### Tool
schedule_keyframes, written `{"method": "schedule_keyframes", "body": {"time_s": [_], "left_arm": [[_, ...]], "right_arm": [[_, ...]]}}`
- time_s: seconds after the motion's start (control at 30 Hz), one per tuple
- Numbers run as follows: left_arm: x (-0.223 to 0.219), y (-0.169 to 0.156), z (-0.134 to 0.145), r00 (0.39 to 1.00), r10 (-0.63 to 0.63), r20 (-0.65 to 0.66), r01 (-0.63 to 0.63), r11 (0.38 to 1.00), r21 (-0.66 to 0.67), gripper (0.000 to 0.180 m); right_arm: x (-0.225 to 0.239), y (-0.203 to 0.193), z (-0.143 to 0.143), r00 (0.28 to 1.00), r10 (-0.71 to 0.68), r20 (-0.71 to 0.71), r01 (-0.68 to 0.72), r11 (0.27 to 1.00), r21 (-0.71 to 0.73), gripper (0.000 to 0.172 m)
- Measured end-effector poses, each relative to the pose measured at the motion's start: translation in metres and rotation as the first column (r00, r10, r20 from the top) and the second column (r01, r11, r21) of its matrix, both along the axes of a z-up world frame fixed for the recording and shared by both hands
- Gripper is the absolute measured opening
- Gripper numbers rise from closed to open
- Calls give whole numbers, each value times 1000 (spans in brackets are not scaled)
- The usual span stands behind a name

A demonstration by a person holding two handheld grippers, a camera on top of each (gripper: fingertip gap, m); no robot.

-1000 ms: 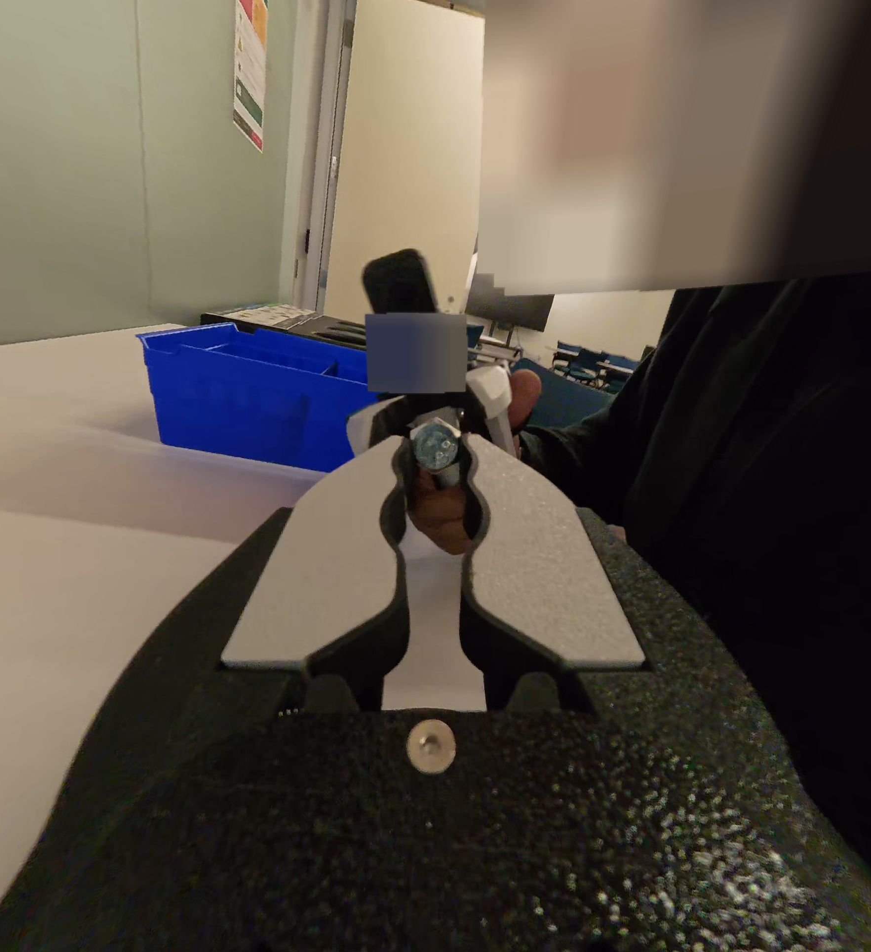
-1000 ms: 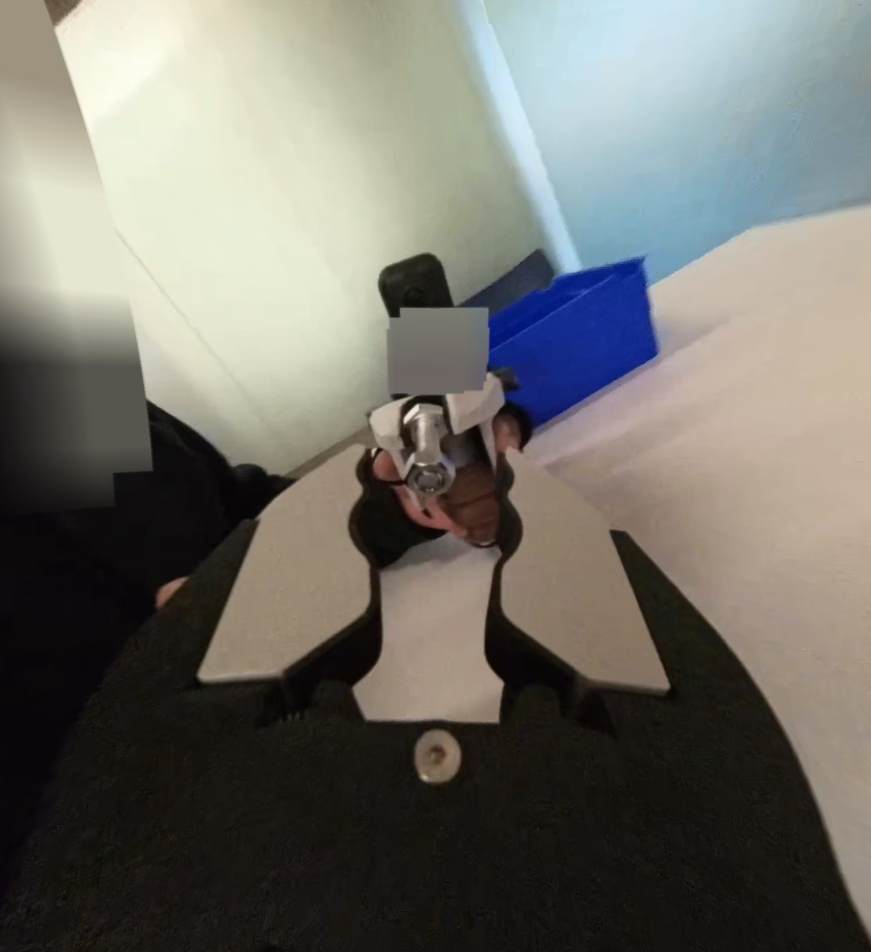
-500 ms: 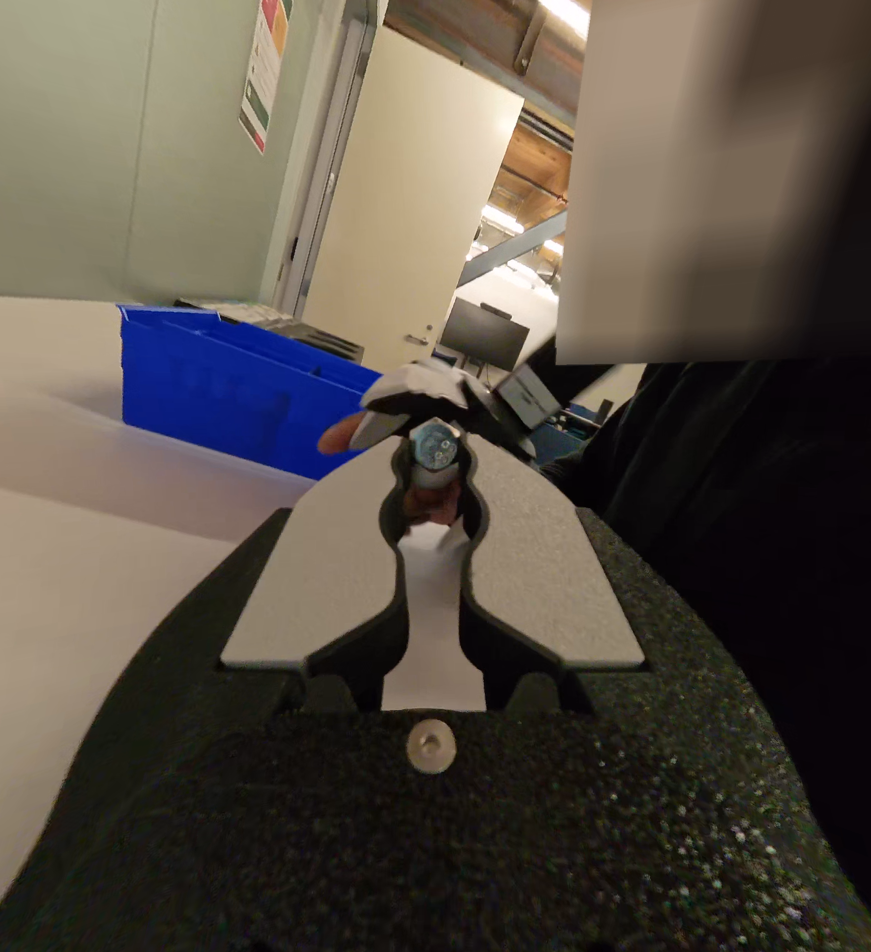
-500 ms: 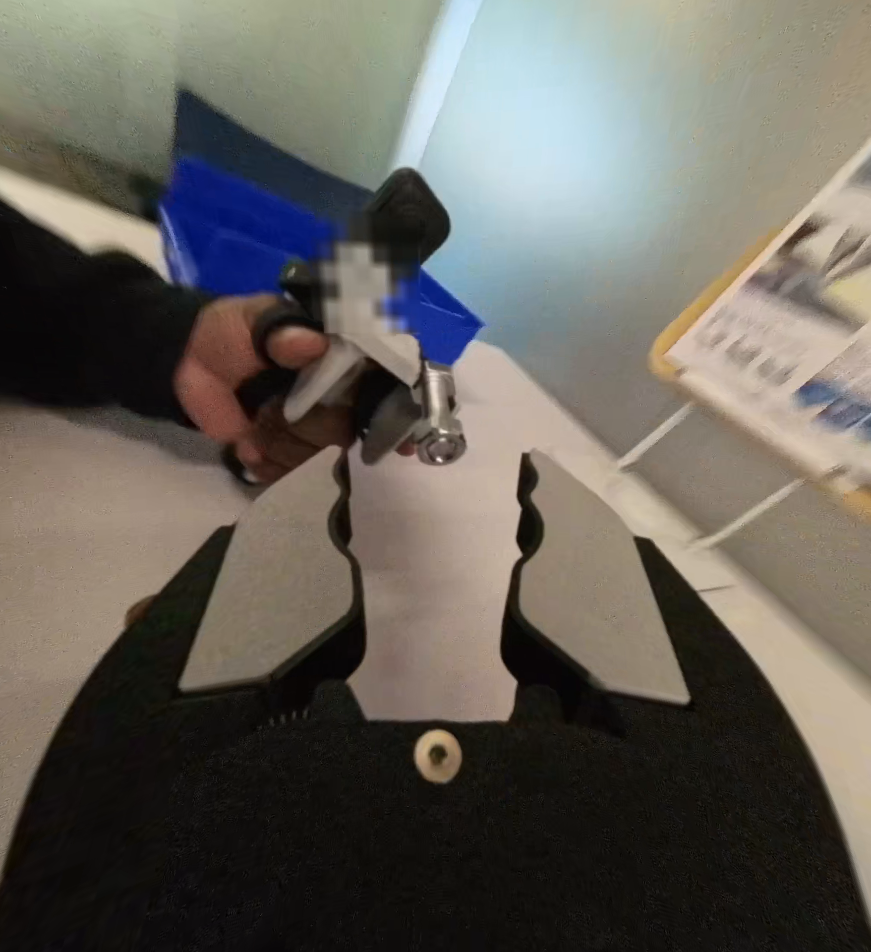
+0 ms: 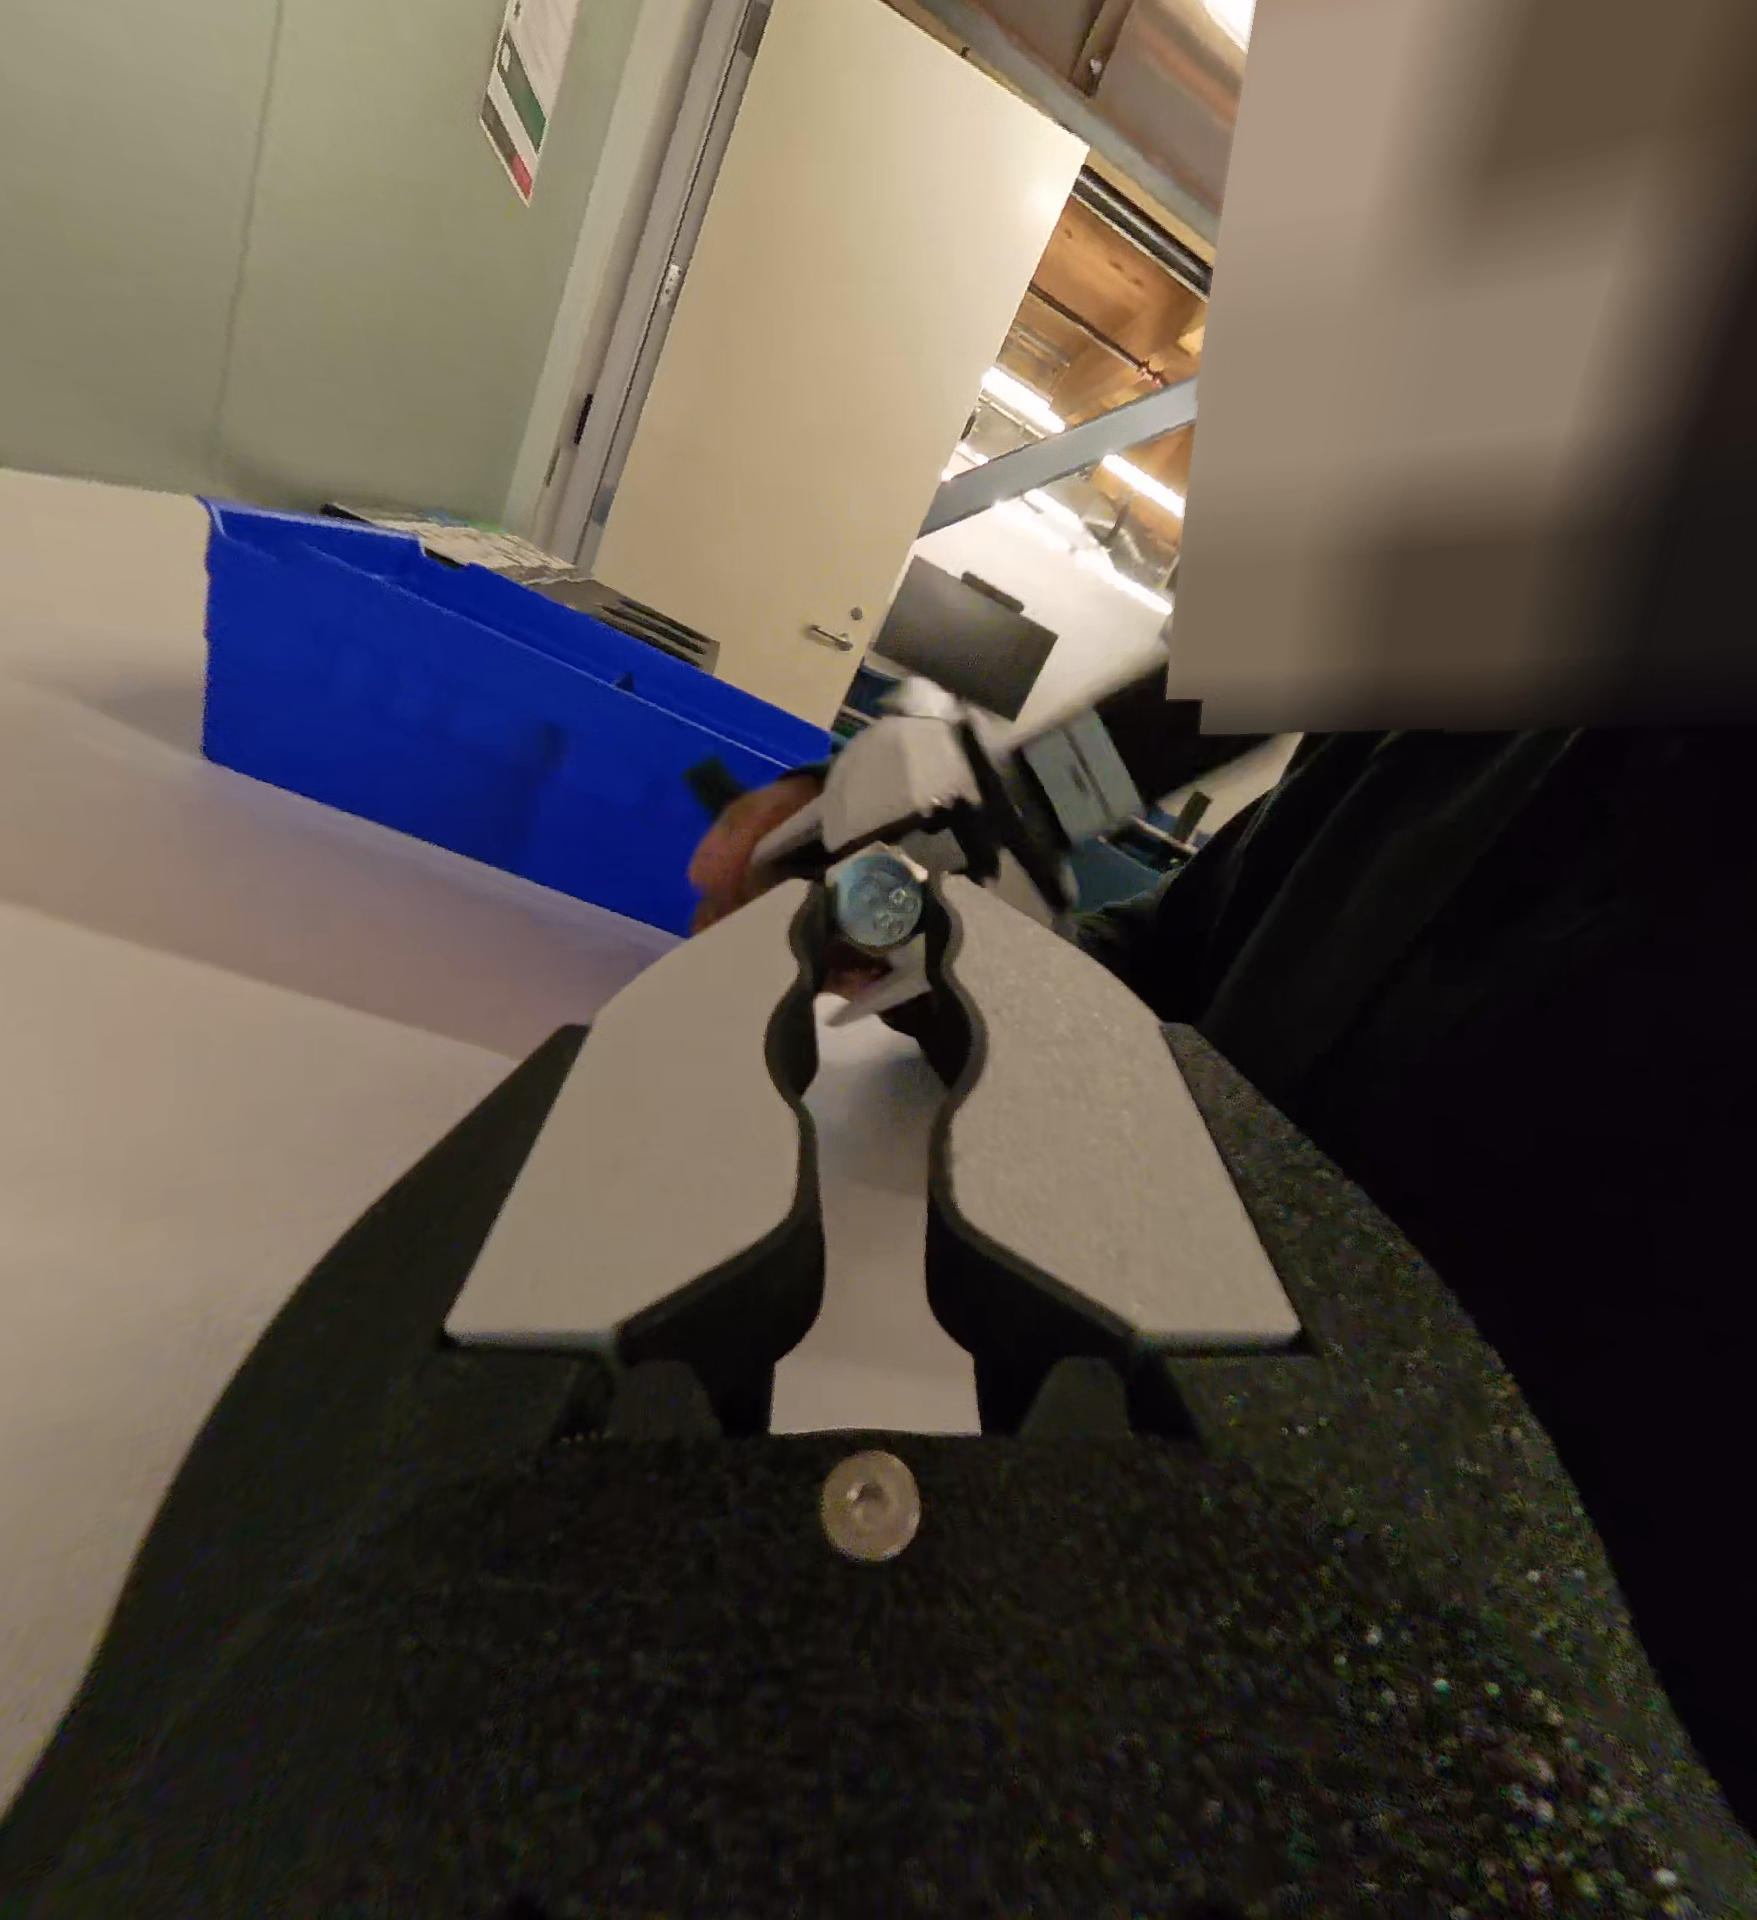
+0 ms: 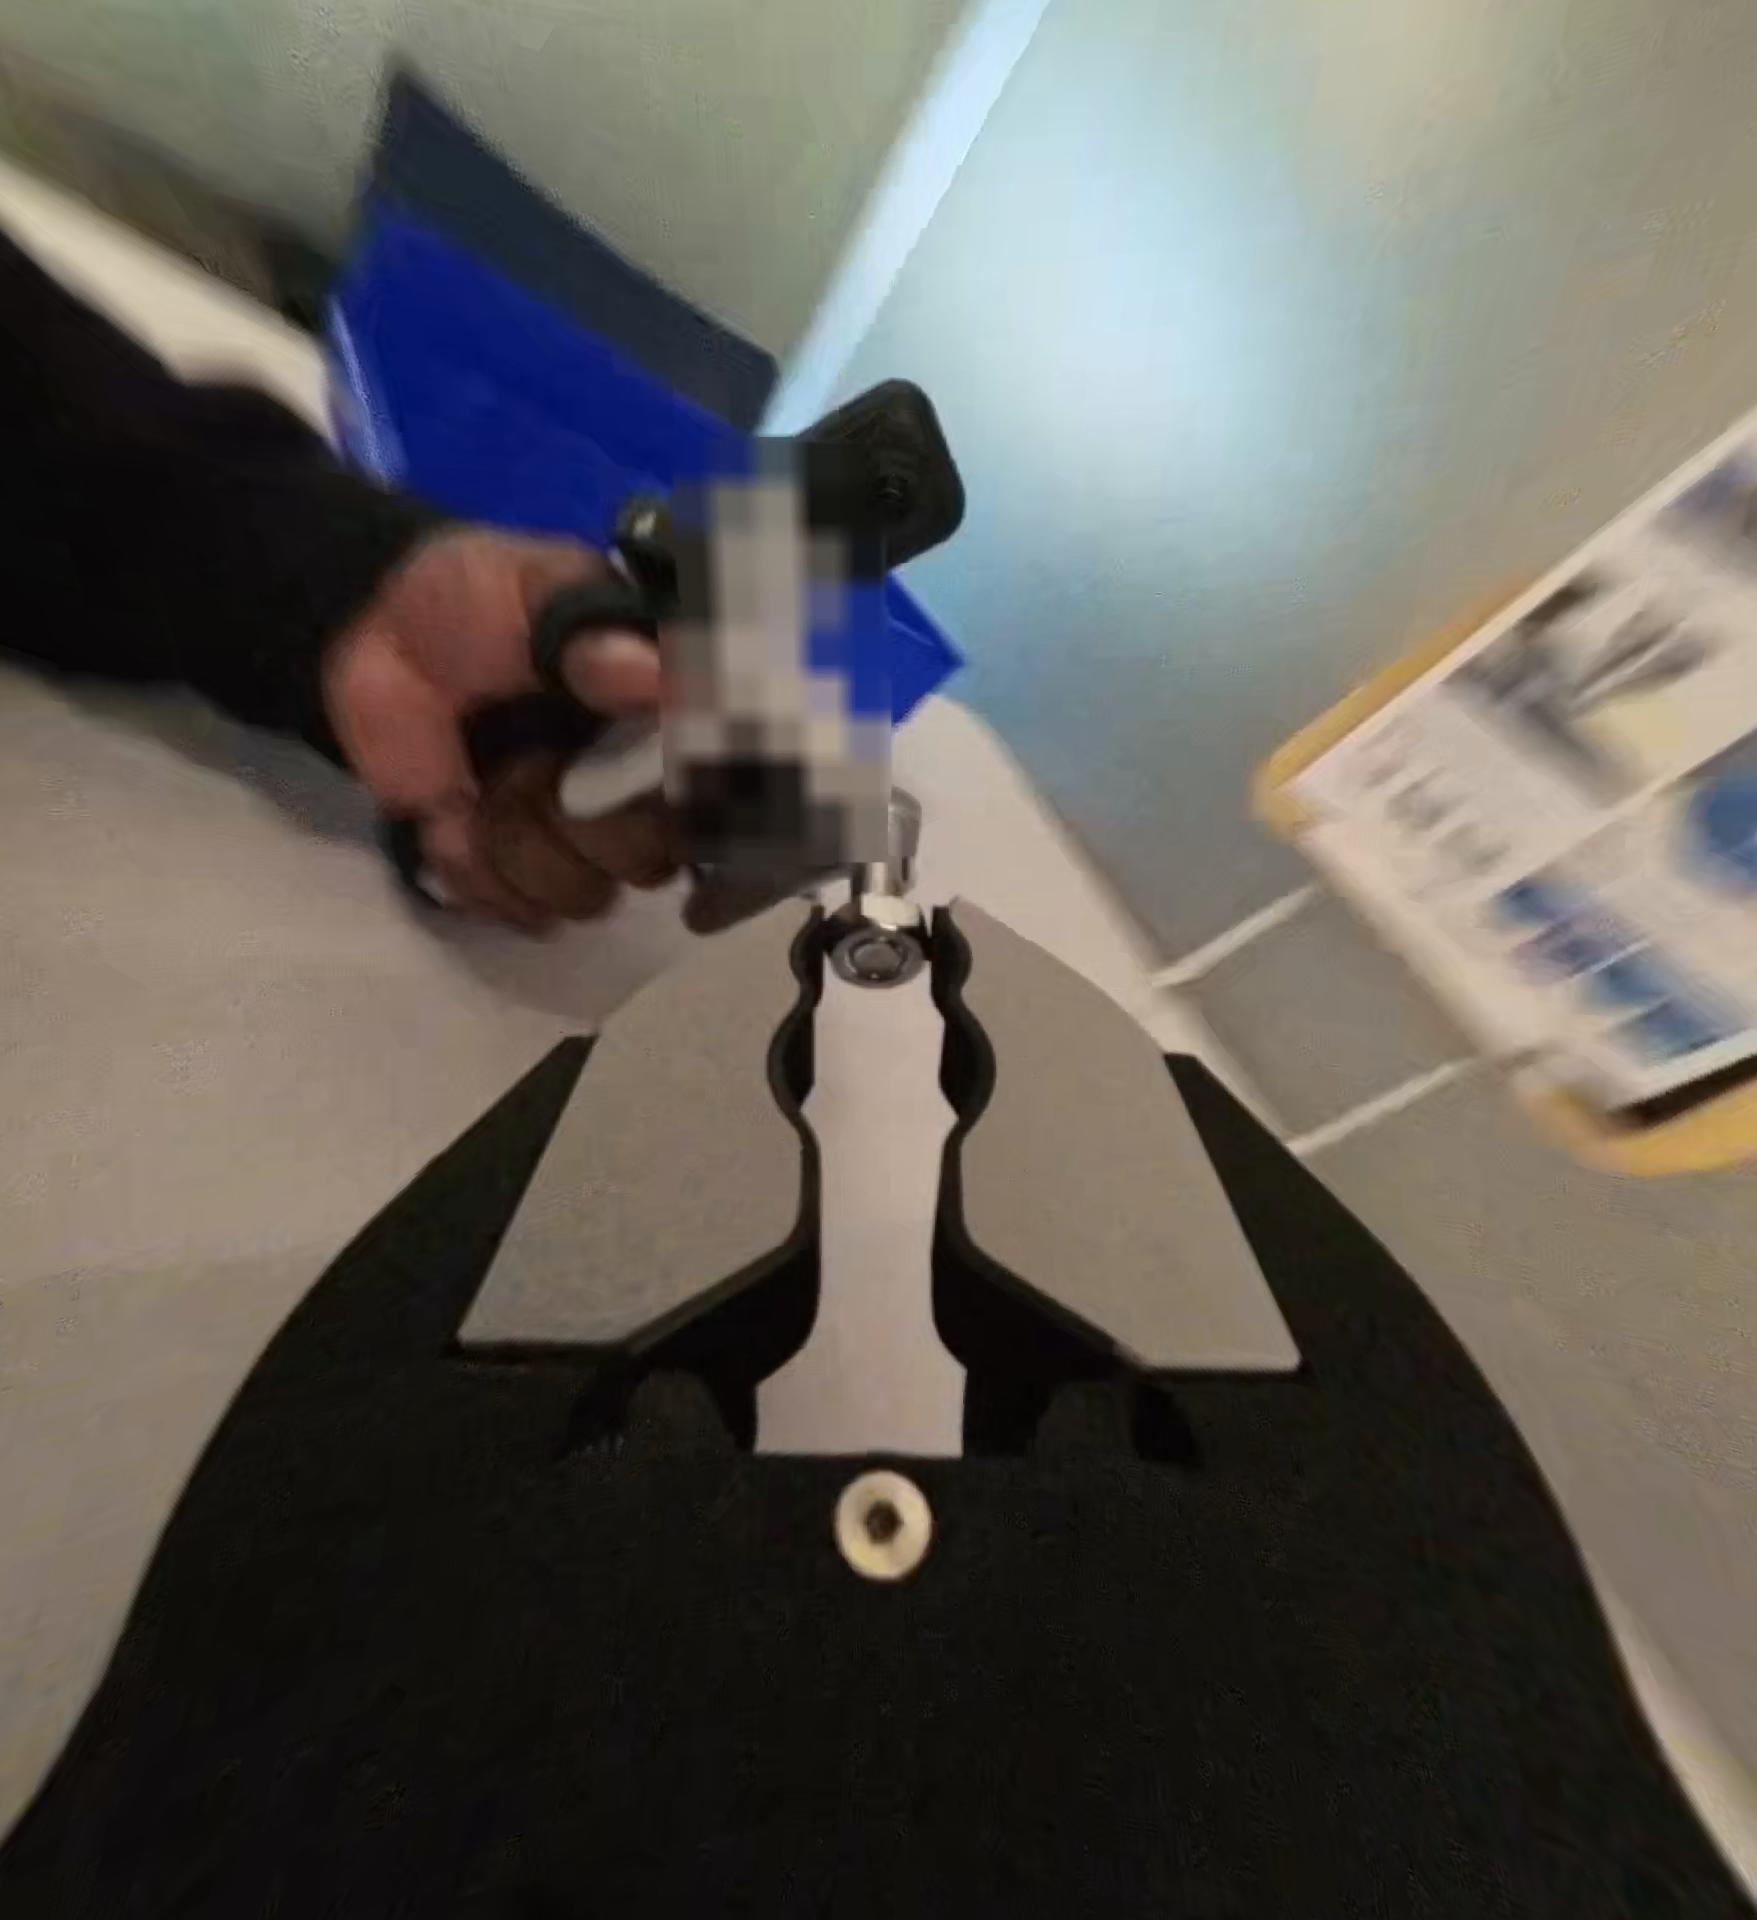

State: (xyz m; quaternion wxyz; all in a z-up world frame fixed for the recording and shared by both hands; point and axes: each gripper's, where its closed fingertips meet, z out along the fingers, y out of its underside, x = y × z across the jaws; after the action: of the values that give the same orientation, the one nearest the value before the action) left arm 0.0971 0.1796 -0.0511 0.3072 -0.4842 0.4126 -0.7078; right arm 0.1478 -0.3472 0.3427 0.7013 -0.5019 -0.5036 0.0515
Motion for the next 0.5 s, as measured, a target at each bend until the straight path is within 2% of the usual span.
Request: {"method": "schedule_keyframes", "body": {"time_s": [0.03, 0.07, 0.1, 0.17, 0.23, 0.27, 0.33, 0.4, 0.43, 0.47, 0.5], "left_arm": [[1, 0, -1, 1000, -5, -1, 5, 1000, -17, 17], [1, 1, -1, 1000, -2, -2, 2, 1000, -18, 17], [1, 1, 0, 1000, 2, 7, -2, 1000, -19, 17], [-3, 4, 7, 998, 15, 55, -13, 999, -34, 16], [-7, 8, 11, 995, 27, 94, -23, 999, -47, 16], [-8, 9, 13, 994, 34, 104, -29, 999, -44, 16], [-8, 8, 13, 993, 39, 109, -38, 999, -16, 17], [-6, 4, 11, 995, 33, 96, -35, 999, 25, 16], [-4, 2, 9, 996, 31, 84, -35, 998, 44, 17], [-3, 0, 8, 997, 27, 72, -31, 998, 58, 16], [-2, -1, 7, 997, 24, 70, -28, 998, 63, 17]], "right_arm": [[0, -1, 0, 992, -67, 108, 46, 982, 182, 19], [0, -1, -2, 985, -99, 143, 61, 967, 249, 19], [-1, -1, -1, 991, -77, 105, 56, 980, 192, 26], [0, 3, 5, 995, -17, -98, 9, 997, -81, 53], [1, 5, 9, 944, 11, -329, -136, 923, -361, 61], [1, 5, 12, 897, 11, -442, -240, 852, -465, 60], [1, 4, 14, 793, -23, -609, -430, 687, -586, 54], [-1, 3, 10, 740, -56, -670, -532, 560, -635, 47], [-4, -1, 6, 744, -44, -667, -552, 523, -650, 40], [-6, -4, 2, 766, -25, -643, -539, 521, -662, 20], [-7, -4, -1, 800, -5, -600, -493, 565, -662, 18]]}}
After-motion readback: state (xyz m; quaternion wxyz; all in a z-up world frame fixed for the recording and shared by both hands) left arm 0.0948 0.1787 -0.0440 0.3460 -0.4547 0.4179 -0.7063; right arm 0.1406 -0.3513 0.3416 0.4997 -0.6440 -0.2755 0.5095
